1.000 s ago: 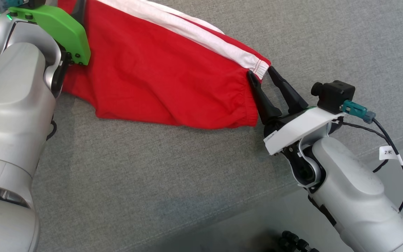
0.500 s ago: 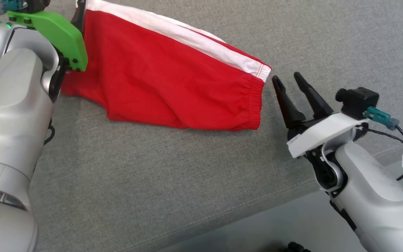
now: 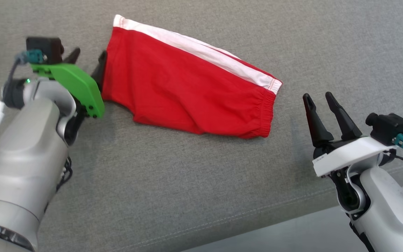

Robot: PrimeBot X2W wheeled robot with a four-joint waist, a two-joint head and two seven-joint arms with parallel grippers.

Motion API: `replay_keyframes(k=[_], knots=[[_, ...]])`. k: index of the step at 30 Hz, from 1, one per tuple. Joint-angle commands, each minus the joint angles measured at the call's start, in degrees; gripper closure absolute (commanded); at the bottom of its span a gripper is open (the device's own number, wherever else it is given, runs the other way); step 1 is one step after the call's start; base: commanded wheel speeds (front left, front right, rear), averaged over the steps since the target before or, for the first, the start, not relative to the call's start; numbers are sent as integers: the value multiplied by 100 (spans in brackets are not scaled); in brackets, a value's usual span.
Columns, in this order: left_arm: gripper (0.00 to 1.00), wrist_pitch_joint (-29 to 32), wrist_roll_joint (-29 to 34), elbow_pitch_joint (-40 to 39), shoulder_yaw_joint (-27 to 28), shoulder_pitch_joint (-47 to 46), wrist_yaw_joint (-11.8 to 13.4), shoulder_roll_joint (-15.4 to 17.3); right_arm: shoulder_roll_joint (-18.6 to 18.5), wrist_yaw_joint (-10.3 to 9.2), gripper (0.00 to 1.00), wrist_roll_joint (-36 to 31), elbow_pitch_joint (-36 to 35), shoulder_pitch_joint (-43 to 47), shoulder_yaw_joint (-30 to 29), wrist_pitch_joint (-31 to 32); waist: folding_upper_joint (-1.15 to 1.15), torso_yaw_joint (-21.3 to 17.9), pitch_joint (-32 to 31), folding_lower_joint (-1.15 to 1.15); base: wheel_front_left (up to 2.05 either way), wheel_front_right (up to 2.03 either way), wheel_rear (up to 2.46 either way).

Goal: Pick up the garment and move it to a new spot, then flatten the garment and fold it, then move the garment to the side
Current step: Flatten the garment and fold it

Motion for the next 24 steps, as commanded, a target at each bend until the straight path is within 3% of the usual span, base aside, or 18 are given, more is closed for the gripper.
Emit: replay_keyframes(k=[1,11,20,21,22,23,24], knots=[[0,-40,-78,-1,-3,156,-8,-40,33,-2,0,-65,-66,111,-55,-22,0,142,-140,0,0,0,0],[0,-182,-320,360,96,561,47,-417,162,-2,0,-342,-711,361,-331,227,0,51,-1,0,0,0,0],[0,-178,-360,757,72,506,80,-522,259,-2,0,-493,-1120,462,-471,395,0,-72,126,0,0,0,0],[6,-152,-357,783,44,515,67,-557,266,-2,0,-509,-1146,470,-478,416,0,-75,127,0,0,0,0],[50,-133,-351,793,18,528,51,-583,272,-2,0,-517,-1168,484,-485,430,0,-76,126,0,0,0,0],[71,-121,-349,795,-7,538,37,-617,281,-2,0,-522,-1187,498,-495,426,0,-72,123,0,0,0,0],[100,-114,-330,790,-49,545,25,-650,289,-2,0,-534,-1207,511,-505,425,0,-65,115,0,0,0,0]])
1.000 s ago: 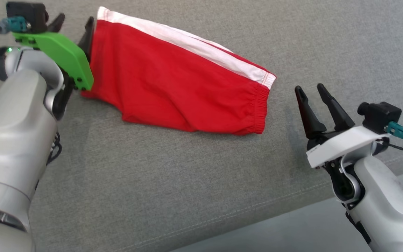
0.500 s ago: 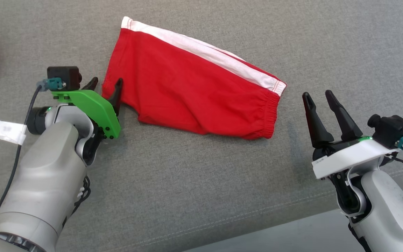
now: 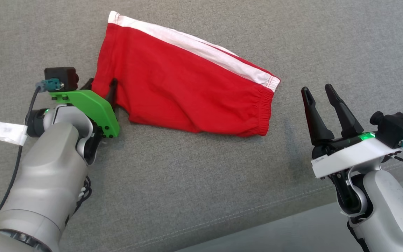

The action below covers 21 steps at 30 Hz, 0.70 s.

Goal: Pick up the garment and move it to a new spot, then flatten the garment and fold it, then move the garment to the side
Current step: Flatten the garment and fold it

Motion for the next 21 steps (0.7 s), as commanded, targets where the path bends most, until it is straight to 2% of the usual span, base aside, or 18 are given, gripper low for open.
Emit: replay_keyframes(k=[1,10,21], knots=[[100,107,35,52,-105,136,-48,-127,1,-2,0,-35,-38,88,-32,4,0,20,-21,0,0,0,0],[100,-174,0,49,-139,244,-64,-207,22,-2,0,-86,-20,184,-118,17,0,245,-234,0,0,0,0],[100,-746,-243,-241,109,864,163,-455,-36,-2,0,-89,85,427,-282,173,0,728,-649,0,0,0,0]])
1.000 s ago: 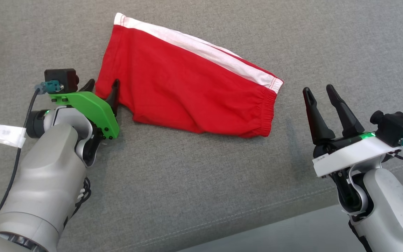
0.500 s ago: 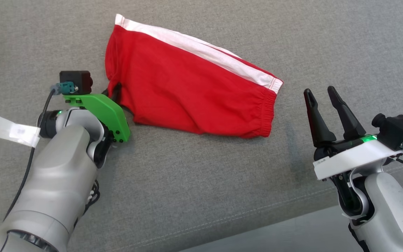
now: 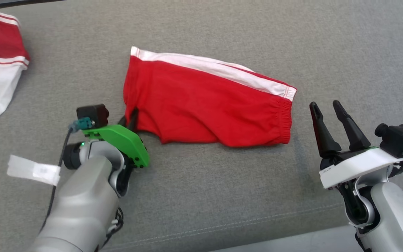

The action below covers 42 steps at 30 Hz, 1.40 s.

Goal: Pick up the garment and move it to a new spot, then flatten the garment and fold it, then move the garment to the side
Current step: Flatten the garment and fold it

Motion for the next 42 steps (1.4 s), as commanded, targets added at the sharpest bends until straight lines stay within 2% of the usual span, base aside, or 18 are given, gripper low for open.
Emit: replay_keyframes(k=[1,7,14,28,30,31,42], knots=[[100,-74,-32,-113,46,193,75,-10,-60,-2,0,-47,15,80,-53,79,0,198,-182,0,0,0,0],[100,-176,34,-803,206,713,442,4,-141,-2,0,-141,33,70,-201,474,0,356,-294,0,0,0,0],[100,-189,226,-1969,442,1466,1129,95,-216,-2,0,-251,-28,-33,-292,952,0,462,-330,0,0,0,0],[100,176,312,-3480,378,2269,2010,506,-141,-2,0,-337,276,-302,-192,1431,0,471,-344,0,0,0,0],[52,163,375,-3628,346,2316,2107,553,-122,-2,0,-352,370,-349,-187,1484,0,483,-366,0,0,0,0],[0,157,402,-3700,351,2329,2165,589,-113,-2,0,-356,409,-371,-193,1509,0,493,-381,0,0,0,0],[0,22,892,-4396,253,2519,2641,1119,-76,-2,0,-518,626,-254,-372,1832,0,625,-626,0,0,0,0]])
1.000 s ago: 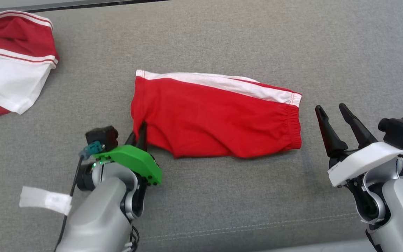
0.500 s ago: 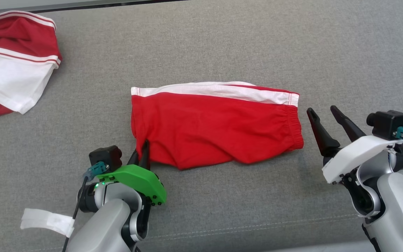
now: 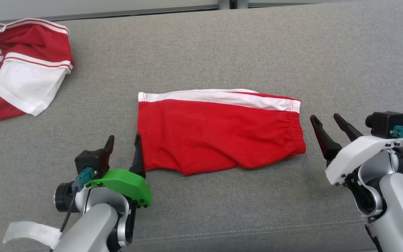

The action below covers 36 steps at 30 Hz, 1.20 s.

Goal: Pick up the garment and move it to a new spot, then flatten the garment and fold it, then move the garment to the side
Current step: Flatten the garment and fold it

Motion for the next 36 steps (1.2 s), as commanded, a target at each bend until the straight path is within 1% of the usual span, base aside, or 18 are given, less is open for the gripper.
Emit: replay_keyframes(k=[1,7,12,17,22,29,35,36], knots=[[0,-50,71,-93,21,118,61,84,27,-2,0,-78,30,108,-49,53,0,53,-66,0,0,0,0],[0,-170,318,-615,200,333,382,293,227,-2,0,-169,164,323,-294,208,0,244,-199,0,0,0,0],[0,-197,373,-935,269,534,510,339,496,-1,0,-157,424,501,-622,172,0,502,-244,0,0,0,0],[0,-204,408,-1106,262,674,547,332,789,-1,0,-84,725,606,-1015,28,0,745,-215,0,0,0,0],[0,-202,435,-1153,244,687,578,344,945,-1,0,33,1100,479,-1245,-34,0,930,-169,0,0,0,0],[0,-187,435,-1135,212,635,562,317,1003,-1,0,261,1625,183,-1442,-100,0,1152,-149,0,0,0,0],[0,-193,404,-1126,229,692,577,309,991,-2,0,538,1921,-31,-1517,-27,0,1241,-164,0,0,0,0],[0,-195,395,-1122,232,700,562,306,966,-2,1,589,1996,-78,-1535,-26,0,1254,-168,0,0,0,0]])
